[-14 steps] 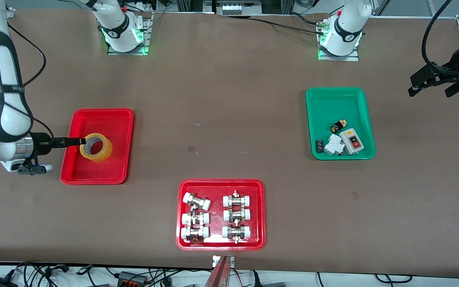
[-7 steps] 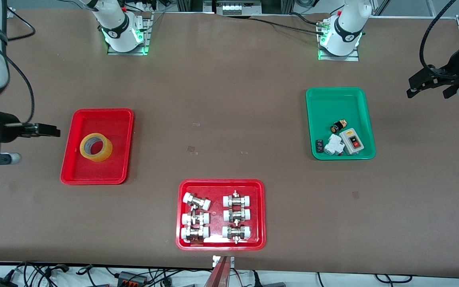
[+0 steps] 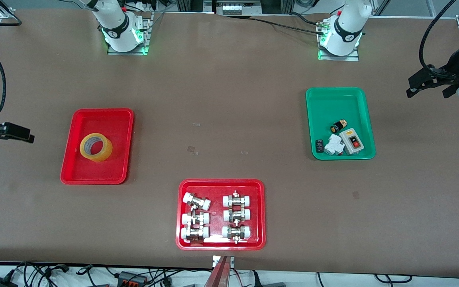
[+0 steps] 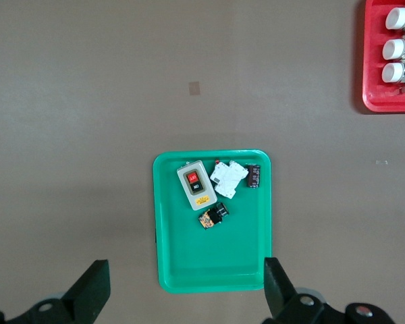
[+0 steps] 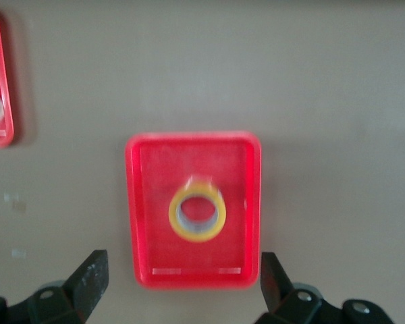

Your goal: Left arm passes tape to right arm into tray

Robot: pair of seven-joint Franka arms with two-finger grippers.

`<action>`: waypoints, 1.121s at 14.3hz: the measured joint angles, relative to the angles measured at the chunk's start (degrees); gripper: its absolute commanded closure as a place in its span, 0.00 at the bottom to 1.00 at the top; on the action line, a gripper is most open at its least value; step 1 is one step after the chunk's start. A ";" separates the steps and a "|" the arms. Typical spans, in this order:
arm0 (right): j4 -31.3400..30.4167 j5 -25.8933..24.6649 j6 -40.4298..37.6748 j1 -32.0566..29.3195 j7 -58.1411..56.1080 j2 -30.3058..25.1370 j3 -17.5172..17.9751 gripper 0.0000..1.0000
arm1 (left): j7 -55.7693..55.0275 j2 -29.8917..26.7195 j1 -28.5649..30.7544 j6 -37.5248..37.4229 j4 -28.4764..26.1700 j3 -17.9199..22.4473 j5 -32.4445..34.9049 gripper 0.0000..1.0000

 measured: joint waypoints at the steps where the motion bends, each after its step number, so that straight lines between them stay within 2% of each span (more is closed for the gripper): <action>1: -1.60 -0.06 3.10 -0.01 0.11 -0.67 0.00 0.00 | 0.00 0.00 0.00 -0.04 0.00 0.00 0.00 0.00; 4: -7.64 -0.28 7.18 0.00 0.15 -4.34 0.00 0.00 | 0.00 0.00 0.00 -0.08 0.01 0.00 0.00 0.00; 8: -11.22 -0.30 5.31 0.00 0.22 -9.46 0.01 0.00 | 0.00 0.00 0.00 -0.37 0.06 -0.05 0.00 0.00; 13: -22.86 -0.30 8.44 0.00 0.38 -16.95 0.01 0.00 | -0.01 0.00 0.01 -1.68 0.17 -0.04 0.00 0.00; 16: -26.49 -0.31 8.42 0.00 0.38 -19.95 0.03 0.00 | -0.02 0.00 0.03 -1.87 0.22 -0.04 0.00 0.00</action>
